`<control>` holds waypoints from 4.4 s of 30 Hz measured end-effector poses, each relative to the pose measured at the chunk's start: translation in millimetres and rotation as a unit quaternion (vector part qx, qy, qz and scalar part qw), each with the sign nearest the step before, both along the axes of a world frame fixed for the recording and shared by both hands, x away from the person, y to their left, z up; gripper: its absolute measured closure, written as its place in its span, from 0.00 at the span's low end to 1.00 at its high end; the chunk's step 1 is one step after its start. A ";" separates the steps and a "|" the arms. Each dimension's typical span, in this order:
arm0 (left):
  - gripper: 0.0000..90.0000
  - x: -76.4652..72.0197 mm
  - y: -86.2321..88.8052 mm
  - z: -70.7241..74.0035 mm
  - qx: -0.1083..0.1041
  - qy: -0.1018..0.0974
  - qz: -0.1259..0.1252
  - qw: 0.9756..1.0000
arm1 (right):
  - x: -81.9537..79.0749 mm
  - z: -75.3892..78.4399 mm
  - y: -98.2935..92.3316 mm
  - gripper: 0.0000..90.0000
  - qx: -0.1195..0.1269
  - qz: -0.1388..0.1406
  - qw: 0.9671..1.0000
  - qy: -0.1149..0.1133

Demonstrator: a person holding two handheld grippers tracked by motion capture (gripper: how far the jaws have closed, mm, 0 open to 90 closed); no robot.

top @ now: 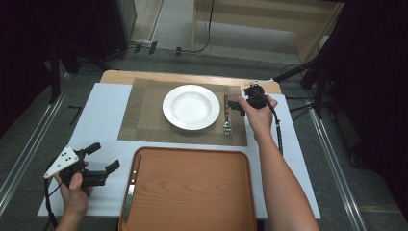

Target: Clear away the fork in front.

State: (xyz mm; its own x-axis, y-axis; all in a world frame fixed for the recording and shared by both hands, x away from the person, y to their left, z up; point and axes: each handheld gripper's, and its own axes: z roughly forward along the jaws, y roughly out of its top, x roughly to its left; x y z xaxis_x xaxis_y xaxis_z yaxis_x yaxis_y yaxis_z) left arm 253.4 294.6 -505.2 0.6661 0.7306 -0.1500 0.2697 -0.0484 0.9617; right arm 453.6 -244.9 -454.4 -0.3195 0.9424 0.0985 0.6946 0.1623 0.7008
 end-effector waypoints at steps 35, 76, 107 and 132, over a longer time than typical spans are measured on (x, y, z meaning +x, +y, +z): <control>0.00 1.1 -0.5 -0.5 0.003 0.003 0.000 1.000 | 39.4 -35.7 42.5 0.73 -0.017 -0.068 0.985 0.156; 0.00 2.4 -2.5 -0.9 0.007 0.005 0.000 1.000 | 41.9 -33.2 47.0 0.84 -0.107 -0.044 0.979 0.165; 0.00 3.5 -2.7 -0.6 0.007 0.006 0.007 1.000 | 13.4 -23.1 30.5 0.85 -0.038 -0.032 0.996 0.080; 0.00 1.7 -29.9 18.1 0.016 0.003 -0.010 1.000 | -42.0 6.8 -3.4 0.85 0.037 -0.012 0.997 -0.061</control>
